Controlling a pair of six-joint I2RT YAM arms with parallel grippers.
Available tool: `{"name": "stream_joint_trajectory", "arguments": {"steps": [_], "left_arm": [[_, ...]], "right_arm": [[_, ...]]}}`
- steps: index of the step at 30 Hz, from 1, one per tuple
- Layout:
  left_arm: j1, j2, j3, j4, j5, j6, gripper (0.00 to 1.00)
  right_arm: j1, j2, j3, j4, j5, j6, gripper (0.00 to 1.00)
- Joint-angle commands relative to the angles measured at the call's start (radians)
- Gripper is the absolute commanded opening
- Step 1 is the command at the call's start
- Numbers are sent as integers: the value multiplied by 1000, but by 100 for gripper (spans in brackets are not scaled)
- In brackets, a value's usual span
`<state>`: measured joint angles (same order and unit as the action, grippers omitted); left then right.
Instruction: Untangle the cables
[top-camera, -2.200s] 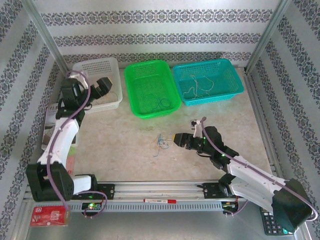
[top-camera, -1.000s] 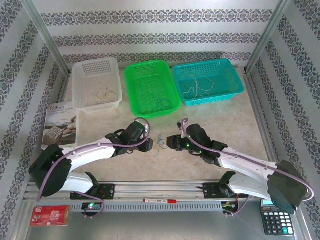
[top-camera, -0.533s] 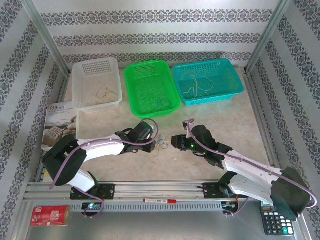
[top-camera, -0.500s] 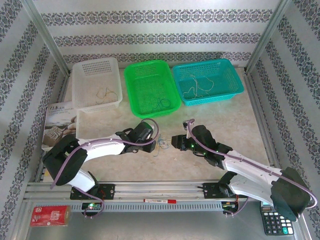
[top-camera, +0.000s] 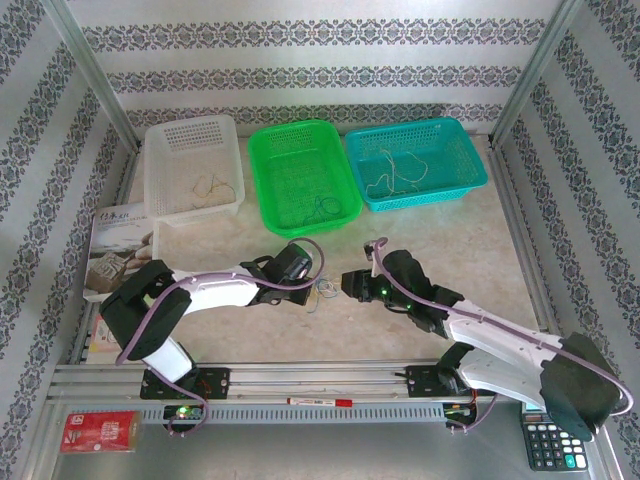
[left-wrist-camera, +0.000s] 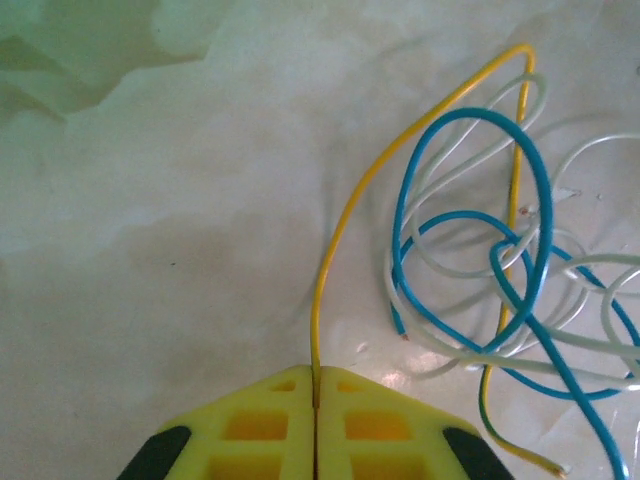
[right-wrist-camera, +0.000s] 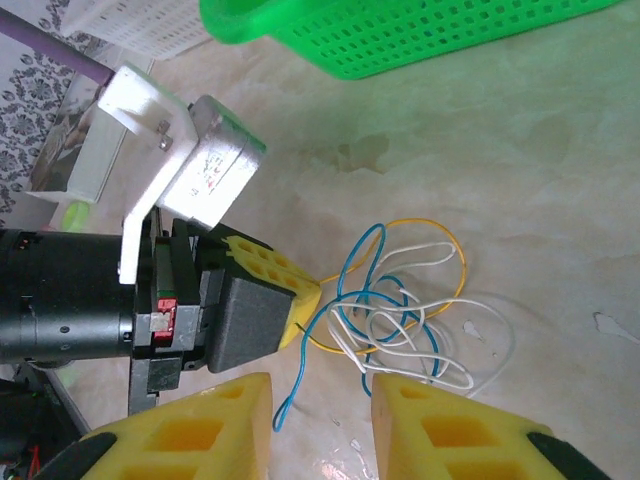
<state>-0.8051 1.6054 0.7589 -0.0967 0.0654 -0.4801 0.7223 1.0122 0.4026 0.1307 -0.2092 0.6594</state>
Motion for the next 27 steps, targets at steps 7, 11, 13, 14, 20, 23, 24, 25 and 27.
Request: {"name": "stream_joint_trajectory", "arguments": {"steps": [7,11,13,14,20,23,24,25,27], "left_arm": [[-14,-172,48,-88,-18,21,0],[-14,-254,59,-122,0,13,0],[-14,-295,66,-135,9,6,0],[-14,-314,68,-136,12,1,0],[-14,-413,87,-116,34,-39,0],[-14,-454,97,-89,50,-66,0],[-14,-466,100,-78,56,-74,0],[-14,-479,103,-70,60,-81,0],[-14,-500,113,-62,62,-90,0]], "right_arm": [[8,126,44,173,-65,59,29],[12,193,68,234,-76,71,28],[15,232,79,260,-76,72,27],[14,249,82,271,-79,72,27],[22,373,75,358,-93,98,26],[25,428,63,402,-96,115,25],[25,442,60,414,-98,120,26],[26,456,56,426,-101,126,25],[25,471,50,439,-111,131,26]]}}
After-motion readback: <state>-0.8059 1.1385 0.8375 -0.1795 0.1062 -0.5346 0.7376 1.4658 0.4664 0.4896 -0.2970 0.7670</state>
